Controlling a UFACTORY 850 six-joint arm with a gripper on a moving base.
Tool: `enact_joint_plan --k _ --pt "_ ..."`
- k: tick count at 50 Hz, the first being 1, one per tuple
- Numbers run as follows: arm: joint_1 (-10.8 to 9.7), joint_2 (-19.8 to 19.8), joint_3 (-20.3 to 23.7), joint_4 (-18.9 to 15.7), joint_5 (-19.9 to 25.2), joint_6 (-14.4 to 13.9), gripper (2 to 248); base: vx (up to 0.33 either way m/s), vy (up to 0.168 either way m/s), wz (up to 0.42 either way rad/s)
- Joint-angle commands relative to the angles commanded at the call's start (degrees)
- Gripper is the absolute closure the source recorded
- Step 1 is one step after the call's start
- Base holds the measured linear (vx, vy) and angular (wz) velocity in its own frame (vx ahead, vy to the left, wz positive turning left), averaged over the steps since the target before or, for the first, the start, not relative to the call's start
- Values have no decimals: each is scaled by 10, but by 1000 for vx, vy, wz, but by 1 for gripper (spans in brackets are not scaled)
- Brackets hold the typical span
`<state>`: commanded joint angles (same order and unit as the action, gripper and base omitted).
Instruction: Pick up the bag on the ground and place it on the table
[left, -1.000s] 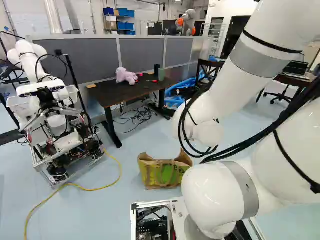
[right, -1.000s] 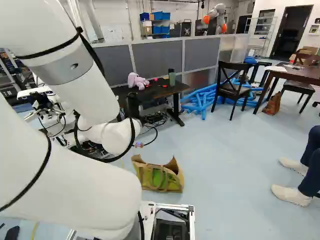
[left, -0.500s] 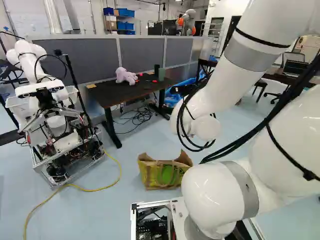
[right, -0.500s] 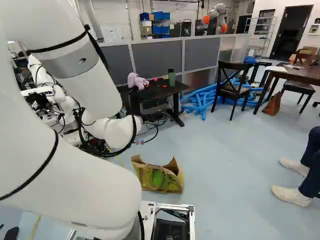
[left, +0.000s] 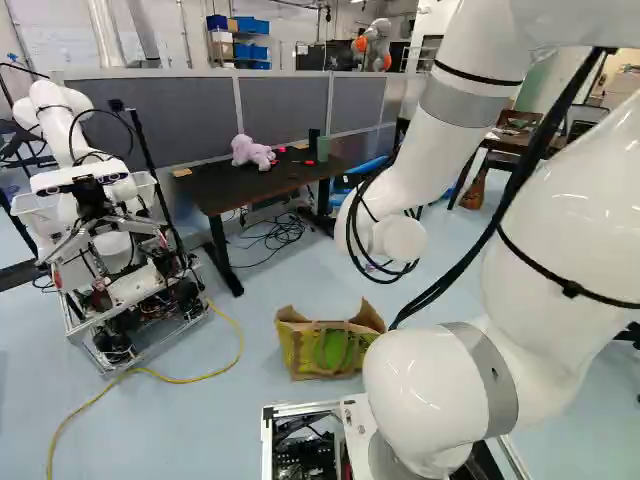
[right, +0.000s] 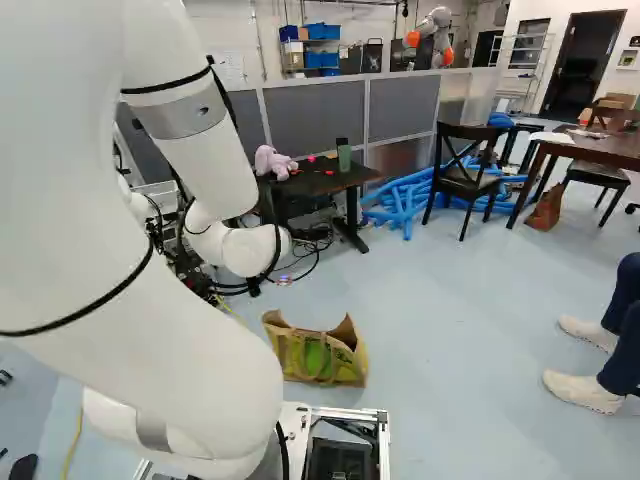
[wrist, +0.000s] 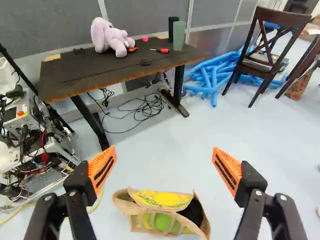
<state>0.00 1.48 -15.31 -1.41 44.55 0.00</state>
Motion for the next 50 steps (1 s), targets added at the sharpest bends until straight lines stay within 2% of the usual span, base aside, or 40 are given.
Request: enact_joint_plan --k 24,50 --pt "1 -101 -66 -68 -50 0 3 0 0 0" --pt "12 -200 -138 -142 -121 0 3 0 0 0"
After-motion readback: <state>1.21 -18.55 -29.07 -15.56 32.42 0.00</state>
